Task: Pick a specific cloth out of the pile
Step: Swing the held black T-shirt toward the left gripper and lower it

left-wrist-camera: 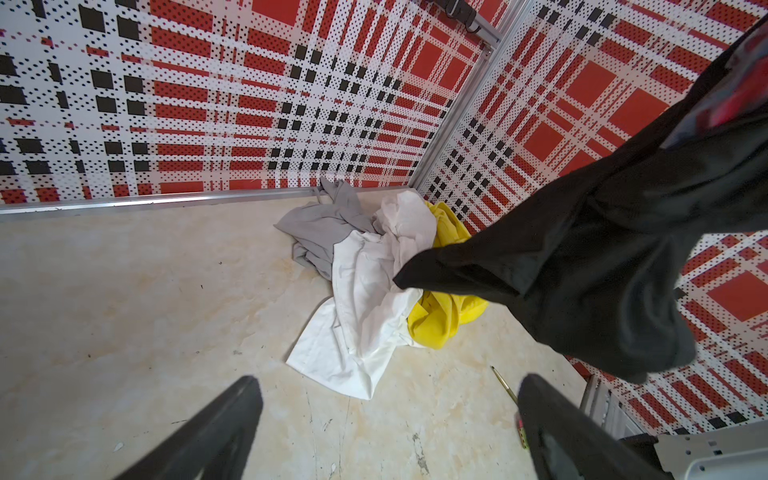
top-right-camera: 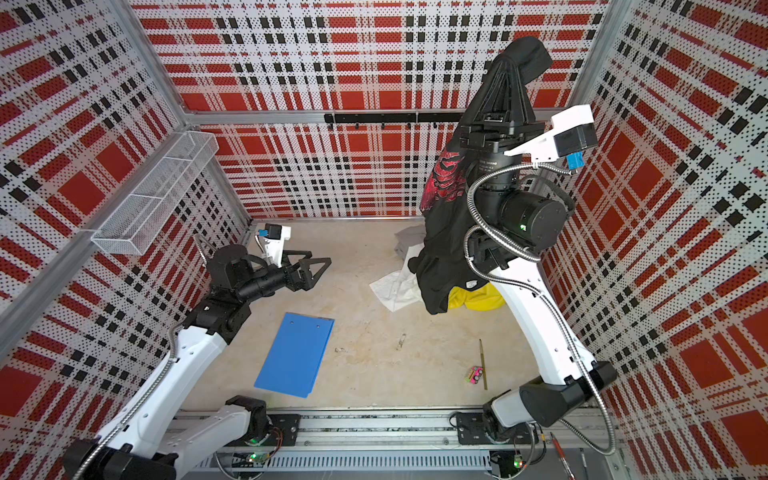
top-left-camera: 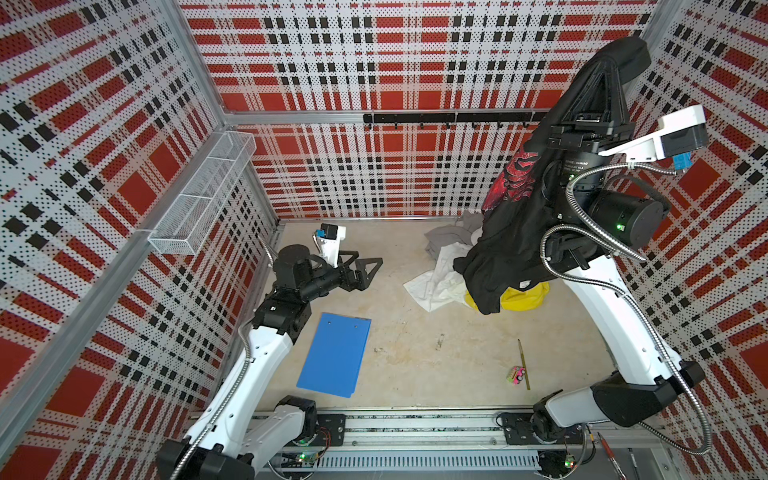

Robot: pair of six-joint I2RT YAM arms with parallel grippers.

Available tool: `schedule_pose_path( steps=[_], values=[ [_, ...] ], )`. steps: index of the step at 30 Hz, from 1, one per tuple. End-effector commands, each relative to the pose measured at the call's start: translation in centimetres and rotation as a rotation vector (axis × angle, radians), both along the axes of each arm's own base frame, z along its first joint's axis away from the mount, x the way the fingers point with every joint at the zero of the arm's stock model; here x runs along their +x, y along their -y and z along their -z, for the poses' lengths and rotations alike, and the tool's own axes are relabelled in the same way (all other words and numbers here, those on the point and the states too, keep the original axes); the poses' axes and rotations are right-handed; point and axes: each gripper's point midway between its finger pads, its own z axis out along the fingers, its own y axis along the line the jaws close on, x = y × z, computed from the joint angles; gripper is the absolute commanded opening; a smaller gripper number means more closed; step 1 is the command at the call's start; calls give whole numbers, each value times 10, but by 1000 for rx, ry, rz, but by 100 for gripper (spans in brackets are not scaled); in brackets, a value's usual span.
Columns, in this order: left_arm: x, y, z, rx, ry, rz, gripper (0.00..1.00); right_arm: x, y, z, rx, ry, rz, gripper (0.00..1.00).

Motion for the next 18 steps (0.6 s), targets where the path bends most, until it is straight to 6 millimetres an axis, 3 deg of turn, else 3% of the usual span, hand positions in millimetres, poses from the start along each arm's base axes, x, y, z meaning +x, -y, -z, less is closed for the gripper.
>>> schedule_pose_path(
  steps=[1,6,12,18],
  values=[
    [-4,1,-8,-11,36,6,99,-15,-10,-16,-28,83,-97,0],
    [-5,1,-10,-12,41,4,99,-2,-26,-19,-52,82,-188,0],
    [-6,0,-12,-13,48,0,99,27,-49,-8,-73,47,-284,0],
    [-7,0,-13,-15,51,0,99,52,-86,4,-108,-13,-305,0]
  ],
)
